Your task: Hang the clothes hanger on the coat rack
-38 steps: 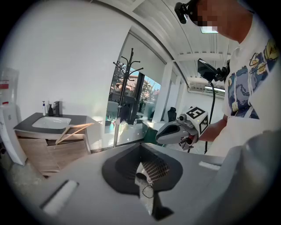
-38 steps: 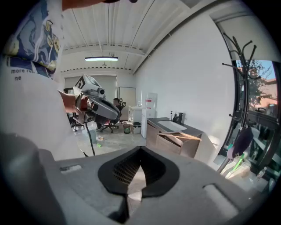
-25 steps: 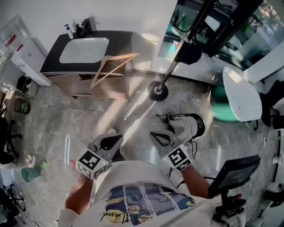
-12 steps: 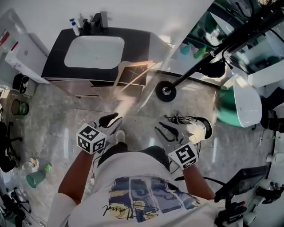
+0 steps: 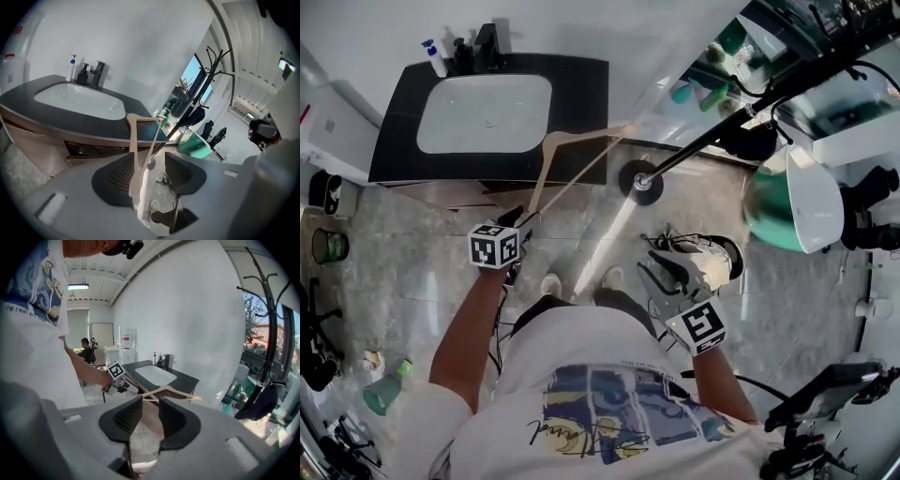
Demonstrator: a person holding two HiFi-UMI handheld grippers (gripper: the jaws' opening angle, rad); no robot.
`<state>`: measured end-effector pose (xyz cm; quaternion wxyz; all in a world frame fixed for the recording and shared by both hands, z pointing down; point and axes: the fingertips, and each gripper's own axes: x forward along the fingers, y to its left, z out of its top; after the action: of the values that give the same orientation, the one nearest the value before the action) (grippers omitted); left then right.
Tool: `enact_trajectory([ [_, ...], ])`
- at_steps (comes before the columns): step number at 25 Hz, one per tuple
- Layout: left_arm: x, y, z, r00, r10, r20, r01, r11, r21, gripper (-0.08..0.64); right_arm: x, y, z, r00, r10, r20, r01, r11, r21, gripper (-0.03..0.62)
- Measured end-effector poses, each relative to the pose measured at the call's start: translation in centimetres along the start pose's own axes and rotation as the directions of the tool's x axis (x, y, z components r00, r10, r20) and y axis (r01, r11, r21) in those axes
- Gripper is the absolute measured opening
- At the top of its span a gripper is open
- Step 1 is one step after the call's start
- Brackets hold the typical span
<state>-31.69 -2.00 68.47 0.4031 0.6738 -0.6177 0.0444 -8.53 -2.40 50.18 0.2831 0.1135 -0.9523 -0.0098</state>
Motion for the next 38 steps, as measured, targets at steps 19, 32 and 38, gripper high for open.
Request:
enact_trajectory([
  [19, 10.2, 1.9, -2.1, 0.874, -0.455, 0.173, 0.454, 0.635, -0.625, 0.076, -1.8, -2.2, -2.9, 0.978, -0.129, -0.162, 0.14, 0.989, 0.058, 0.106],
  [32, 8.3, -1.2, 1.6, 0.878, -0.472, 0.076, 0.468, 0.819, -0.332, 0.009, -1.3, -2.3, -3.1, 0.983, -0.126, -0.134, 0.135, 0.989, 0.059, 0.104],
  [38, 5.9, -5.2, 4.6, 0.877, -0.48, 0.015, 0.478, 0.871, -0.115, 0.008, -1.8, -1.8, -3.5, 0.986, -0.123, -0.111, 0.131, 0.989, 0.075, 0.104],
])
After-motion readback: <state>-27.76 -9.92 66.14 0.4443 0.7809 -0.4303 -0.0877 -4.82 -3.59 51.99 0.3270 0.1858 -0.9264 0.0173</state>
